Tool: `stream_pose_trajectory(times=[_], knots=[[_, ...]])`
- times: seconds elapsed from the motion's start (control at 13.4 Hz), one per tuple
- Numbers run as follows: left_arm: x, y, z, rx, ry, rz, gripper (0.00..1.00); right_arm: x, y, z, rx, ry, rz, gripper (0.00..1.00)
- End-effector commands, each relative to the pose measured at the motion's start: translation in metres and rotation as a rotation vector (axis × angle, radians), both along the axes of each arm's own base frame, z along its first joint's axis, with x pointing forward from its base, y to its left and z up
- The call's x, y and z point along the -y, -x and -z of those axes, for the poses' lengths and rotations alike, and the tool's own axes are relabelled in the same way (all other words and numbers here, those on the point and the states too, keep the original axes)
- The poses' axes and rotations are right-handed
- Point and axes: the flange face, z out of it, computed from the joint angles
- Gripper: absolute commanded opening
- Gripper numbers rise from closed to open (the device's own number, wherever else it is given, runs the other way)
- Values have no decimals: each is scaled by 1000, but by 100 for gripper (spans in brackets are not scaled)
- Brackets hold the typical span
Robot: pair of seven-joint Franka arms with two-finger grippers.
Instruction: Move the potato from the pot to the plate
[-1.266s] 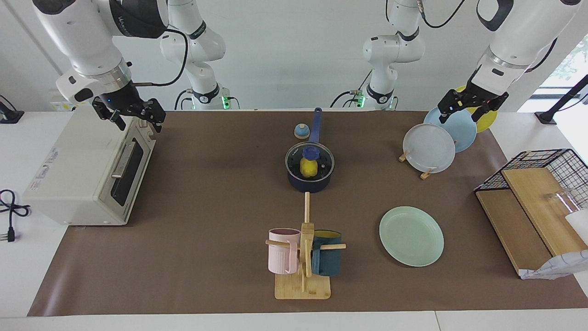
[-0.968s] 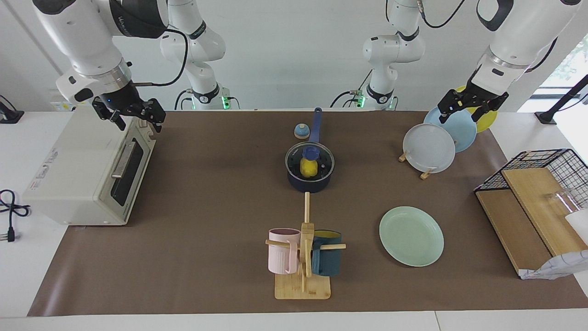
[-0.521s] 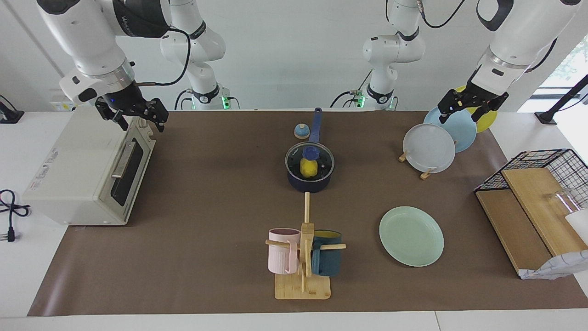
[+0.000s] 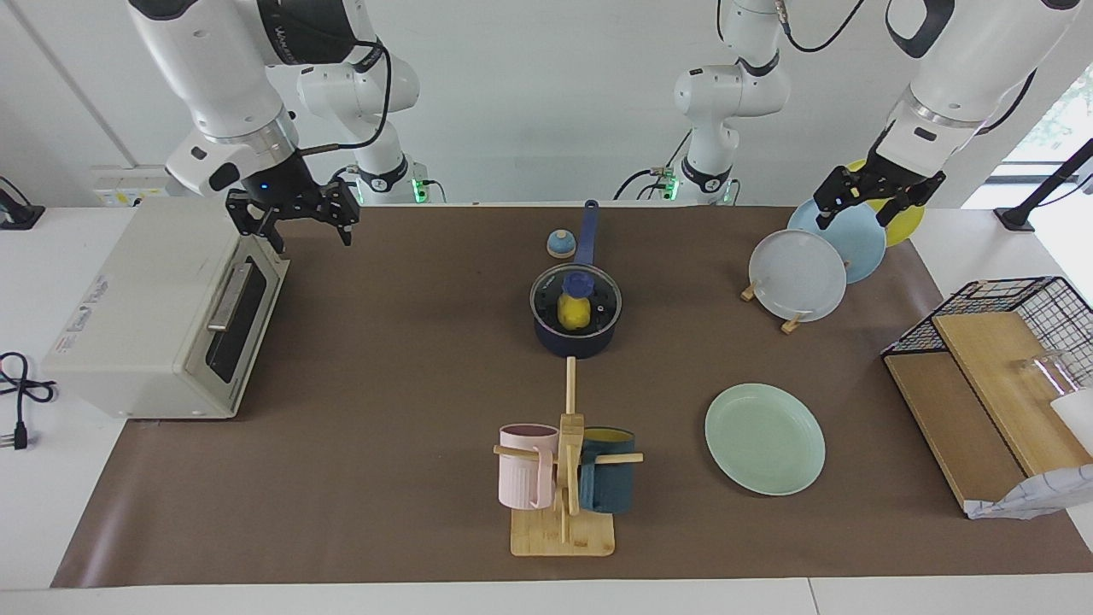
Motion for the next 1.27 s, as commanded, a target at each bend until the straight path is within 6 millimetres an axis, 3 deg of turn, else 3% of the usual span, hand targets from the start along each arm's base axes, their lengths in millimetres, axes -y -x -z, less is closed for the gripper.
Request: stream_pose_trajectory(times=[0.0, 0.07, 0.3, 0.52, 0.6, 0.82, 0.97, 1.19], knots=[[-2, 6, -3, 6, 6, -14, 100, -81, 5, 8, 15, -33, 6, 100], [-2, 6, -3, 4, 6, -14, 100, -122, 10, 11, 41, -44, -7, 100], [-2, 6, -3, 4, 6, -14, 100, -216, 9, 49, 53, -49, 54, 100], [-2, 6, -3, 4, 6, -14, 100, -289, 25, 81, 85, -75, 50, 100], [-2, 6, -2, 4, 6, -14, 100, -300, 37, 94, 77, -69, 39, 100], [-2, 6, -3, 4, 6, -14, 100, -300, 50, 113, 92, -82, 31, 100], [-2, 6, -3, 4, 6, -14, 100, -303, 70, 134, 113, -99, 12, 100], [-2, 6, -3, 4, 6, -14, 100, -317, 87, 156, 119, -100, -18, 100]])
